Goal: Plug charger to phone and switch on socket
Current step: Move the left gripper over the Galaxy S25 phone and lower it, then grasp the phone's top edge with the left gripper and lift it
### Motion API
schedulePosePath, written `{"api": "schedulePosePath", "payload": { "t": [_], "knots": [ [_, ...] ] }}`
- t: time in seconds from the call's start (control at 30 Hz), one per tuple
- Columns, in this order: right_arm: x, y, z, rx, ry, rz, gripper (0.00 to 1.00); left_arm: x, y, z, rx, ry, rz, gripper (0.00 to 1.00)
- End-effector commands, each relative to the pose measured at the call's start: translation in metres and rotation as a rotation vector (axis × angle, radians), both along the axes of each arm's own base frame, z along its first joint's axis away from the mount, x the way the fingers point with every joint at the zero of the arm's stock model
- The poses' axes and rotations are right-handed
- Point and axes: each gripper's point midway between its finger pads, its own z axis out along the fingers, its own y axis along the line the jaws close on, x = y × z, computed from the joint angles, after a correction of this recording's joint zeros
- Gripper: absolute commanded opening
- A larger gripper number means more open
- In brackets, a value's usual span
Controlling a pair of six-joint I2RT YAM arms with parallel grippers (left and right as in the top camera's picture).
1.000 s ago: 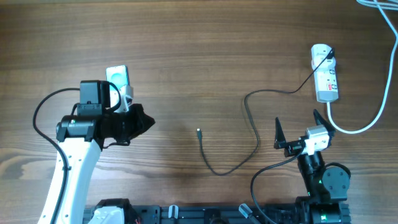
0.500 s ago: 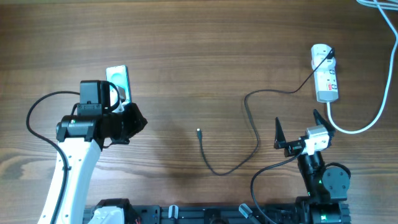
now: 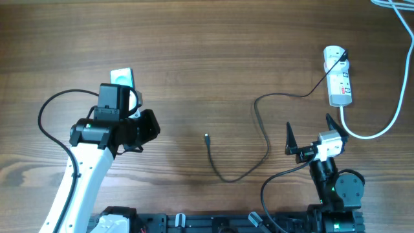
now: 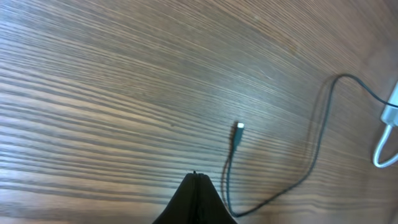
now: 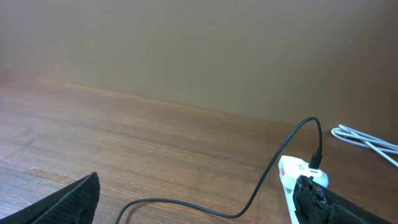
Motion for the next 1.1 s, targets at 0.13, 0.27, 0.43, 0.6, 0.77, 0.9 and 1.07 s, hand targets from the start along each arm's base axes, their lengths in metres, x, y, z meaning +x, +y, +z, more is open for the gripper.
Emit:
{"api": "schedulePosePath", "payload": {
  "t": [0.13,0.27,0.43,0.6,0.77,0.9,1.07],
  "knots": [
    [0.000,-0.001,0.002,0.005,-0.009,-0.004,0.99,0.031,0.052,-0.016,0.274,-0.047,0.198,0.04],
    [0.000,-0.001,0.002,0.005,-0.009,-0.004,1.00,0.054,0.062,-0.025,0.336,-0.085,0.232,0.04],
    [0.000,-0.001,0.002,0.005,-0.009,-0.004,1.00,0.054,0.062,-0.036,0.344,-0.049,0.225,0.06],
    [0.000,-0.001,0.002,0.005,-0.009,-0.004,1.00,0.048,0.063,-0.047,0.356,0.003,0.216,0.04],
    [0.000,-0.001,0.002,0.005,-0.009,-0.004,1.00,0.050,0.062,-0.059,0.356,0.032,0.227,0.04],
    [0.000,-0.001,0.002,0.004,-0.009,-0.004,1.00,0.052,0.062,-0.077,0.364,0.075,0.224,0.04],
    [0.000,-0.001,0.002,0.005,-0.009,-0.004,1.00,0.057,0.064,-0.079,0.376,0.060,0.232,0.04]
  ]
}}
